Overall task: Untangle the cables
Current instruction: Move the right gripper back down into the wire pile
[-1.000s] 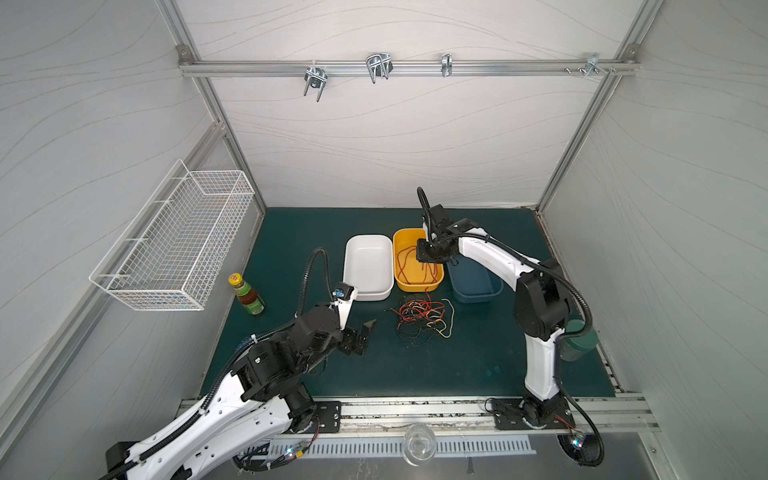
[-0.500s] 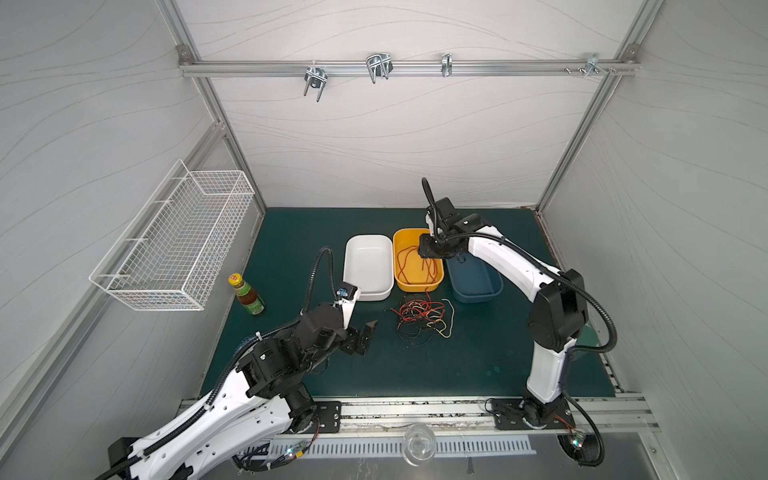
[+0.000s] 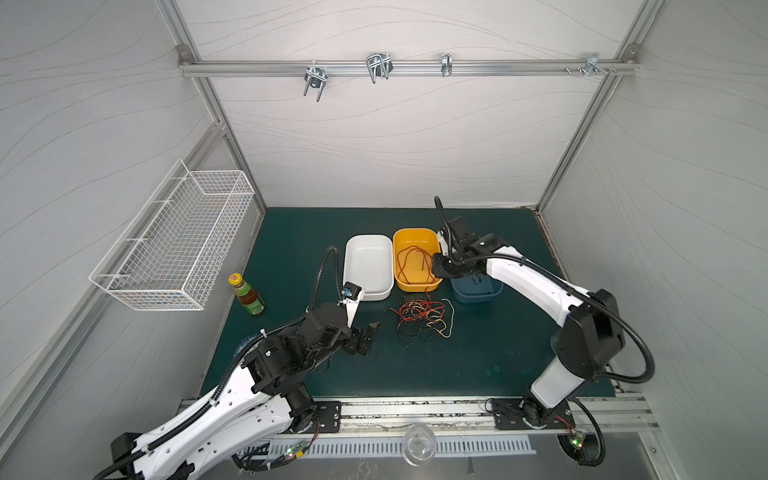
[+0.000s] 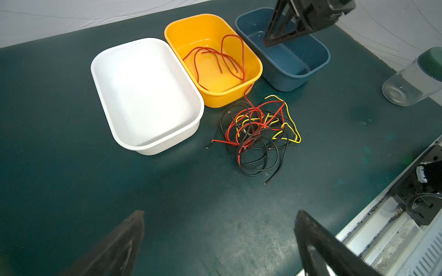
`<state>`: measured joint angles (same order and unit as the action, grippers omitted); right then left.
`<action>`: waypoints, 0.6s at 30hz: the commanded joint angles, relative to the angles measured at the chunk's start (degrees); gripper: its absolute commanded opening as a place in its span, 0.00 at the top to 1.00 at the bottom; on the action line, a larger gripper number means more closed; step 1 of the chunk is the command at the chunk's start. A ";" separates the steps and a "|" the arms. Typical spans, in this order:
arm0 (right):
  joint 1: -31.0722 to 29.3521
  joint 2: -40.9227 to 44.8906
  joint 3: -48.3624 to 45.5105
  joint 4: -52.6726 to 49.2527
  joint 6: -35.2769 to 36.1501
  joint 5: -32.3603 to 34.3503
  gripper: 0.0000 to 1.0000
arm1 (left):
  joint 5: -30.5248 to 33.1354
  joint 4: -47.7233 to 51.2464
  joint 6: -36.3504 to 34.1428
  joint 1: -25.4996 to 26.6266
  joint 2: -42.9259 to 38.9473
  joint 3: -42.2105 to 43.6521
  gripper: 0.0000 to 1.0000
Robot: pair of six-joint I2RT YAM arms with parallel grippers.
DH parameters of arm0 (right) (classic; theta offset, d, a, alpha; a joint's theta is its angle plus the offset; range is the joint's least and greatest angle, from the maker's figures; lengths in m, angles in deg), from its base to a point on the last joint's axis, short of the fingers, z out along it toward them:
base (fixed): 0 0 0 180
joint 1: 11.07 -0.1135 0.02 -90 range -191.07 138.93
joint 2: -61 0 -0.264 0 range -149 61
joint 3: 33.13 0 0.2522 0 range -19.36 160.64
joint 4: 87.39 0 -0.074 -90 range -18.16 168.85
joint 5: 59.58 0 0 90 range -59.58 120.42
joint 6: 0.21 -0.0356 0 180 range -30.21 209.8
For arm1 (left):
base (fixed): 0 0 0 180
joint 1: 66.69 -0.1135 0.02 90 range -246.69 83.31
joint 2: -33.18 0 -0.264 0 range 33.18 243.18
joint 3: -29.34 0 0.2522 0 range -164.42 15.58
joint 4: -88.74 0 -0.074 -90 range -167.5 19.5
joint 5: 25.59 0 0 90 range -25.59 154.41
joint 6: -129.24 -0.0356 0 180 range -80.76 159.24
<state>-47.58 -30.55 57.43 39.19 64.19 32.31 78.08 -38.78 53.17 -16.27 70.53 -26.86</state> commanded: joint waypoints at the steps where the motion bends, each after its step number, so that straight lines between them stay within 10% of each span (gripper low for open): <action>1: -1.09 6.21 -5.60 3.34 -2.13 -2.27 0.59 | -1.09 -1.05 0.06 0.19 0.98 -2.04 0.01; 18: -5.38 15.43 -29.87 22.95 -32.40 -6.13 0.51 | -1.48 -0.29 0.18 0.14 3.46 -2.60 0.02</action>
<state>-52.54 -16.01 28.08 57.50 38.42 25.31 76.59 -38.37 53.17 -16.27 74.26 -26.86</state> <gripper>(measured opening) 0.493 0.983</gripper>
